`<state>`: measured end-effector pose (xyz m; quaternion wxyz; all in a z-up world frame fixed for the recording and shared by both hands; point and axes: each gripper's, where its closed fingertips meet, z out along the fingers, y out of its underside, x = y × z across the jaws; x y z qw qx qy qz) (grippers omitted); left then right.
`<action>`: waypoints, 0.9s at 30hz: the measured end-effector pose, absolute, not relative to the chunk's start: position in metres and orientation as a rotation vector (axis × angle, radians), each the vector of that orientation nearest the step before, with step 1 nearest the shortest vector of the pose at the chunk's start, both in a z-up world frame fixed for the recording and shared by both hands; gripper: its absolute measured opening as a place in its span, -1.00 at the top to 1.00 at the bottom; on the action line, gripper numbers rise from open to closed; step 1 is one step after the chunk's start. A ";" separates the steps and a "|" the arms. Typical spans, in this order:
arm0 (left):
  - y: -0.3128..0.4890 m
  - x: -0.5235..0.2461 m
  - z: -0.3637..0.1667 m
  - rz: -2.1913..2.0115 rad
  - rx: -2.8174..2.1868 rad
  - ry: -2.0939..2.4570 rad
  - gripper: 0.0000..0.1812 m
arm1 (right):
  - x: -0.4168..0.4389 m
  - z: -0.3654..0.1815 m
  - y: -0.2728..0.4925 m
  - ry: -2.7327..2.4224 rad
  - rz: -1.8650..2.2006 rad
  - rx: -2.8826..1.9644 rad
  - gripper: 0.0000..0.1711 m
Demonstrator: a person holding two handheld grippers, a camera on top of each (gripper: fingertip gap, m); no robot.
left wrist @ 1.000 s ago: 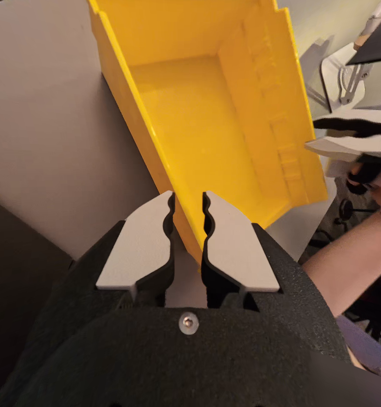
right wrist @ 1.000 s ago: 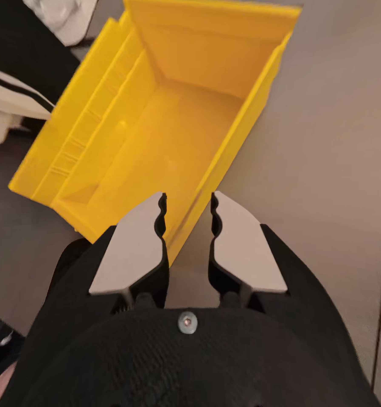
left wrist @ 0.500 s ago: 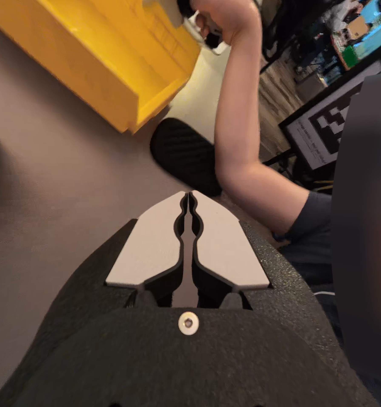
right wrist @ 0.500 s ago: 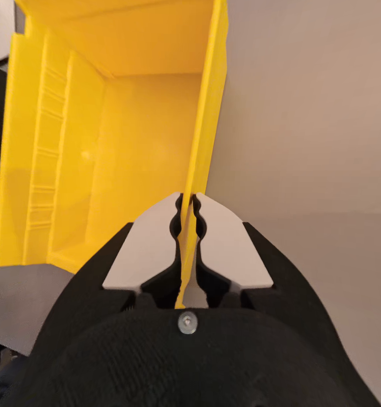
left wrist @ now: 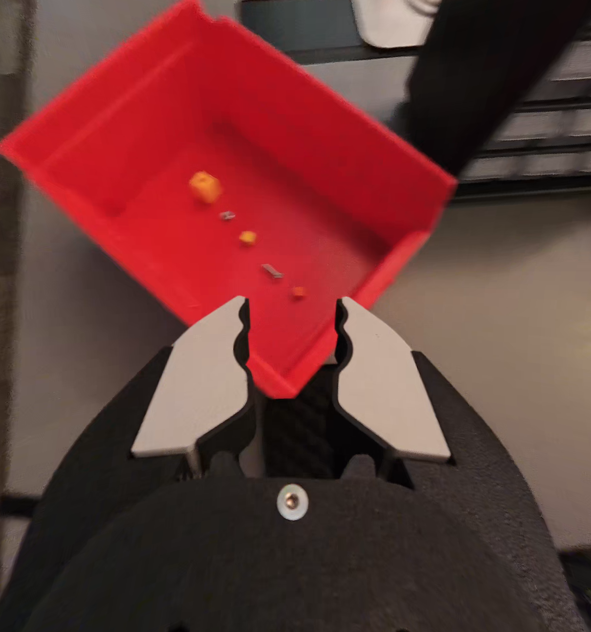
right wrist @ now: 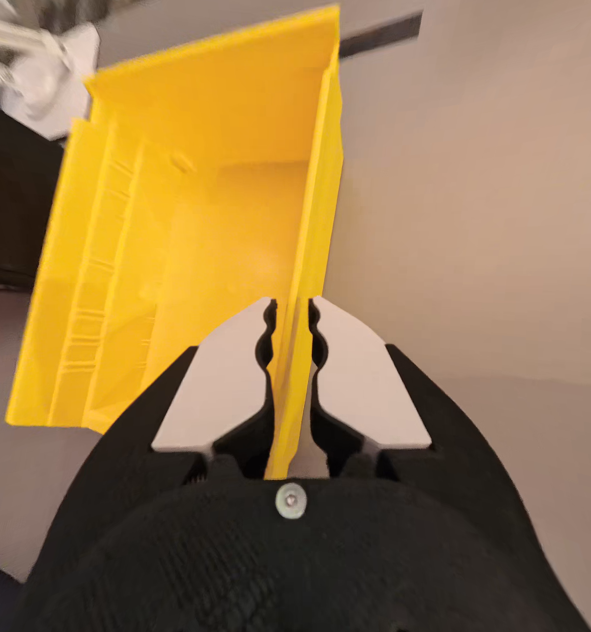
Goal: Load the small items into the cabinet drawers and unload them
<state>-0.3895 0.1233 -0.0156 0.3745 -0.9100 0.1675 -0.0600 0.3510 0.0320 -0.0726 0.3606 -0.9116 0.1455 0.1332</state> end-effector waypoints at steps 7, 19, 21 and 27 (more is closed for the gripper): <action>0.142 -0.453 -0.059 0.026 -2.516 0.245 0.29 | 0.364 -0.029 0.031 0.452 0.415 -2.072 0.76; 0.151 -0.453 -0.079 -0.146 -2.793 0.361 0.70 | 0.333 -0.095 0.011 0.260 0.305 -2.570 0.80; 0.151 -0.458 -0.081 -0.090 -2.873 0.418 0.76 | 0.334 -0.101 0.009 0.247 0.254 -2.623 0.84; 0.167 -0.474 -0.081 0.145 -2.965 0.574 0.75 | 0.336 -0.103 0.009 0.261 0.254 -2.625 0.88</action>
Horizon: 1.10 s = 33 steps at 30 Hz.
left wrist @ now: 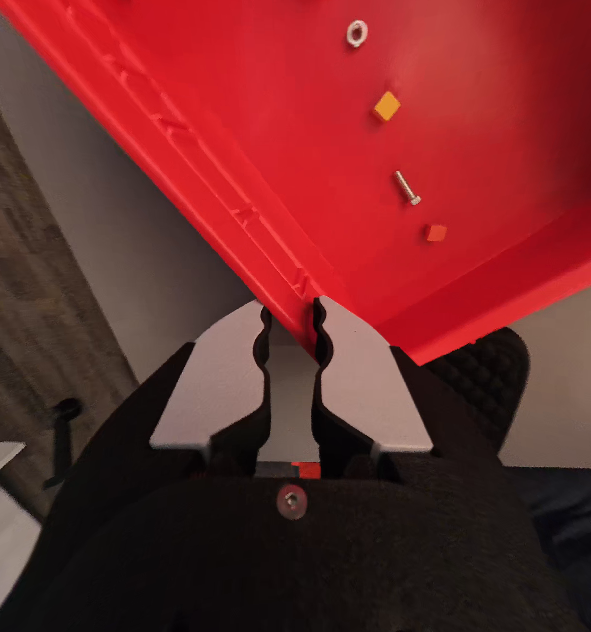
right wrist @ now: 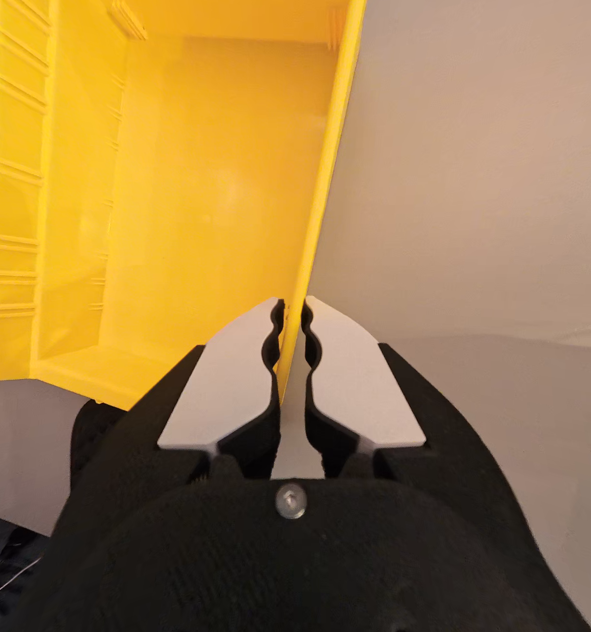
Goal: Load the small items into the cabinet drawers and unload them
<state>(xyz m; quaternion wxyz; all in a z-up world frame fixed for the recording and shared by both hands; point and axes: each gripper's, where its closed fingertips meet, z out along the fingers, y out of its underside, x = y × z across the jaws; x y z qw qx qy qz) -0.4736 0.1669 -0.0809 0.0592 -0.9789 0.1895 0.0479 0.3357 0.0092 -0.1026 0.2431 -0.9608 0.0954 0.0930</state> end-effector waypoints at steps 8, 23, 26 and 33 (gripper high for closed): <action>0.213 -0.492 -0.082 0.320 -2.952 0.591 0.82 | 0.350 -0.101 0.019 0.367 0.276 -2.547 0.91; 0.225 -0.489 -0.083 0.155 -2.947 0.398 0.87 | 0.355 -0.101 0.022 0.398 0.297 -2.526 0.91; 0.223 -0.491 -0.084 0.035 -2.936 0.304 0.88 | 0.355 -0.101 0.022 0.399 0.303 -2.524 0.90; 0.213 -0.500 -0.084 -0.077 -2.929 0.191 0.94 | 0.354 -0.100 0.021 0.403 0.321 -2.520 0.89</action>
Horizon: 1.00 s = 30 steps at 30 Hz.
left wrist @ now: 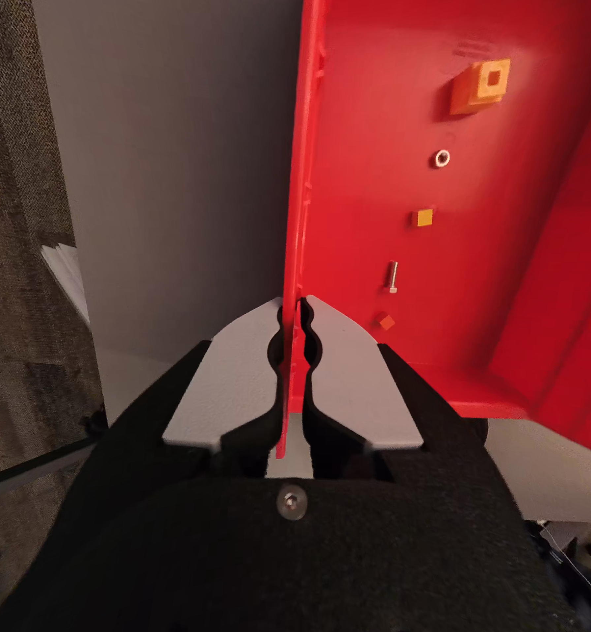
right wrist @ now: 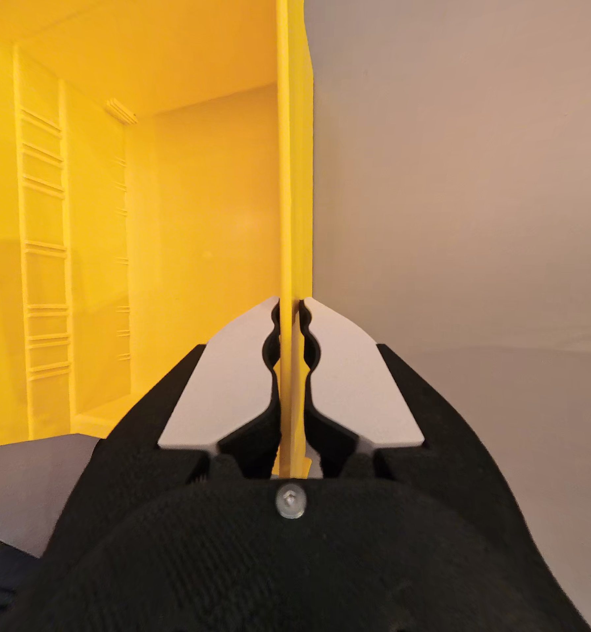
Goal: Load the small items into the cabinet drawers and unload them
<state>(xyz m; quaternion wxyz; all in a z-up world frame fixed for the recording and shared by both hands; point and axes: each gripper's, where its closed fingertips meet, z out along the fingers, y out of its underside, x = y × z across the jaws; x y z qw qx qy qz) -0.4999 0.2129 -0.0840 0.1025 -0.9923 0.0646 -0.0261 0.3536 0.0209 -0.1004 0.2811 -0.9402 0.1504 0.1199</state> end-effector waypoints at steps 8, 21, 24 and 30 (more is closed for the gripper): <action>0.223 -0.491 -0.084 -0.159 -2.914 0.142 0.95 | 0.353 -0.100 0.020 0.405 0.318 -2.520 0.89; 0.234 -0.493 -0.084 -0.130 -2.889 0.259 0.95 | 0.346 -0.101 0.011 0.391 0.324 -2.558 0.88; 0.237 -0.495 -0.084 -0.098 -2.876 0.284 0.94 | 0.344 -0.101 0.008 0.384 0.308 -2.580 0.88; 0.239 -0.496 -0.084 -0.030 -2.854 0.324 0.91 | 0.345 -0.102 0.007 0.420 0.314 -2.584 0.89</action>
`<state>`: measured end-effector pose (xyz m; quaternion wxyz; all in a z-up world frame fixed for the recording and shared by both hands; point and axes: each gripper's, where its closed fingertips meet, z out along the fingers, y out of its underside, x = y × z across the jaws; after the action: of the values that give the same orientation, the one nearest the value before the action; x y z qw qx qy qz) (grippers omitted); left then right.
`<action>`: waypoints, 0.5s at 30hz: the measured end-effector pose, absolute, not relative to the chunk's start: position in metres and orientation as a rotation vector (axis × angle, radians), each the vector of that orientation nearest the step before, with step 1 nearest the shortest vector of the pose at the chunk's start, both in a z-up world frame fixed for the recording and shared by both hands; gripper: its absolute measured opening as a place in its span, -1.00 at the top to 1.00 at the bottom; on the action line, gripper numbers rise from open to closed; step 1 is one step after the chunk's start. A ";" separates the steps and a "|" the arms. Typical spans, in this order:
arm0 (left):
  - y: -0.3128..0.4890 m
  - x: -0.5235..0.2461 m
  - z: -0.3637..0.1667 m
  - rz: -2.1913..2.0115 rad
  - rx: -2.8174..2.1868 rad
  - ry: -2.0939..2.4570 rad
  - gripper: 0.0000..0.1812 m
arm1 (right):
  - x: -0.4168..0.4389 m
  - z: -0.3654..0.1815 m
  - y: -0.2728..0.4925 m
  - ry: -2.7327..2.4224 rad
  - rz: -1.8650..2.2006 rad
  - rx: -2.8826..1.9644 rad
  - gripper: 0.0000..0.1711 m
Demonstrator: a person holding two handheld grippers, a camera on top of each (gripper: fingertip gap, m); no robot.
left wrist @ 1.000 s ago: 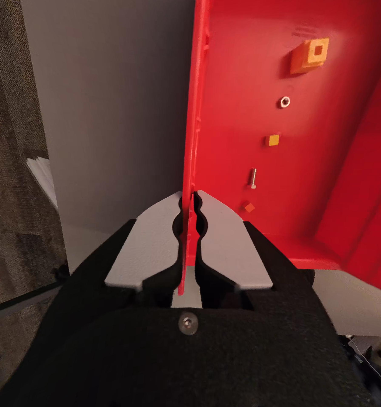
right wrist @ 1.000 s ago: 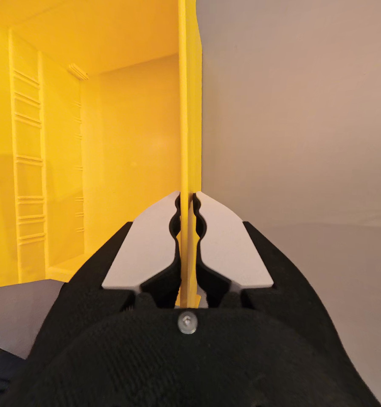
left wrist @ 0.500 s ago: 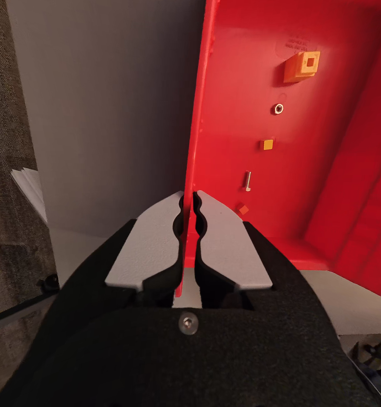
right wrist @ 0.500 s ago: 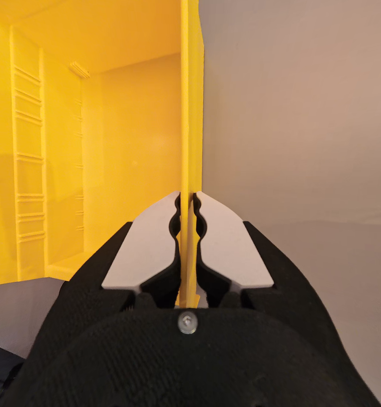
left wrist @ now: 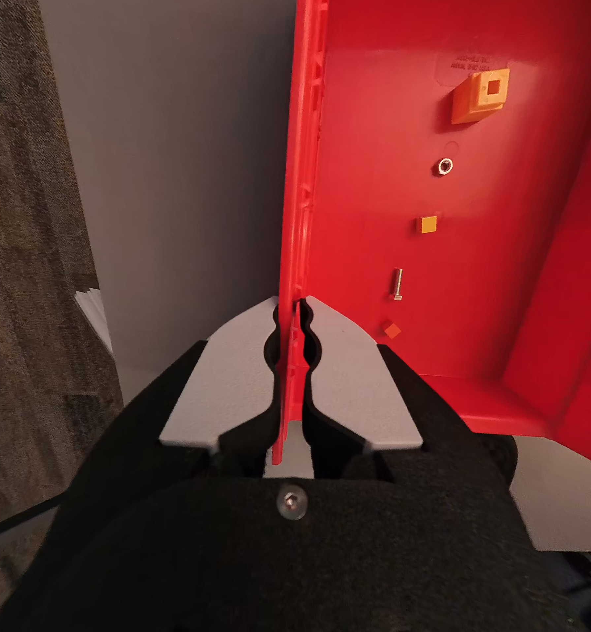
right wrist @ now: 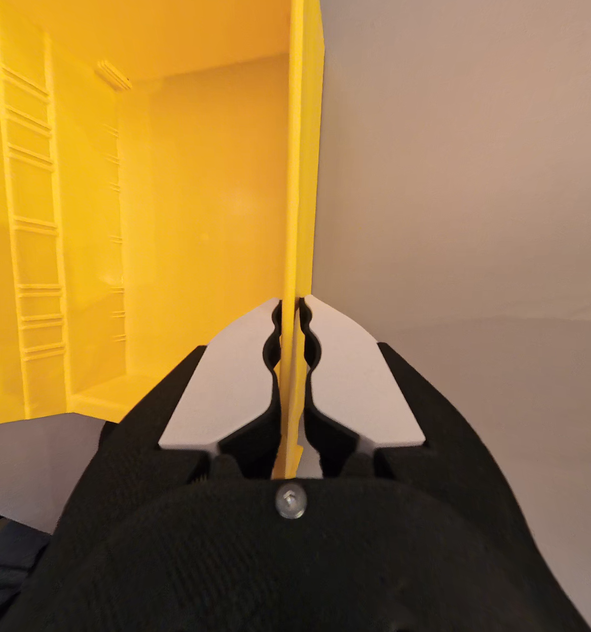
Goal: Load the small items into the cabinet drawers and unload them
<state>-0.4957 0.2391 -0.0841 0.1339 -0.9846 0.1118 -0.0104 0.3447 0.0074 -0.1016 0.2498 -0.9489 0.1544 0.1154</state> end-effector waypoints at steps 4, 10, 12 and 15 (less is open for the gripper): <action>0.240 -0.496 -0.084 -0.015 -2.830 0.328 0.90 | 0.347 -0.102 0.002 0.462 0.307 -2.597 0.90; 0.239 -0.498 -0.084 0.079 -2.782 0.389 0.88 | 0.349 -0.102 -0.004 0.496 0.308 -2.607 0.90; 0.239 -0.499 -0.084 0.106 -2.773 0.390 0.87 | 0.349 -0.102 -0.004 0.494 0.305 -2.605 0.90; 0.237 -0.499 -0.084 0.120 -2.754 0.380 0.87 | 0.348 -0.101 -0.004 0.507 0.322 -2.600 0.89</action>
<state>-0.4992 0.2369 -0.0838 0.1785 -0.9738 0.1342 0.0424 0.3485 -0.0035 -0.1013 0.2345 -0.9472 0.1848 0.1173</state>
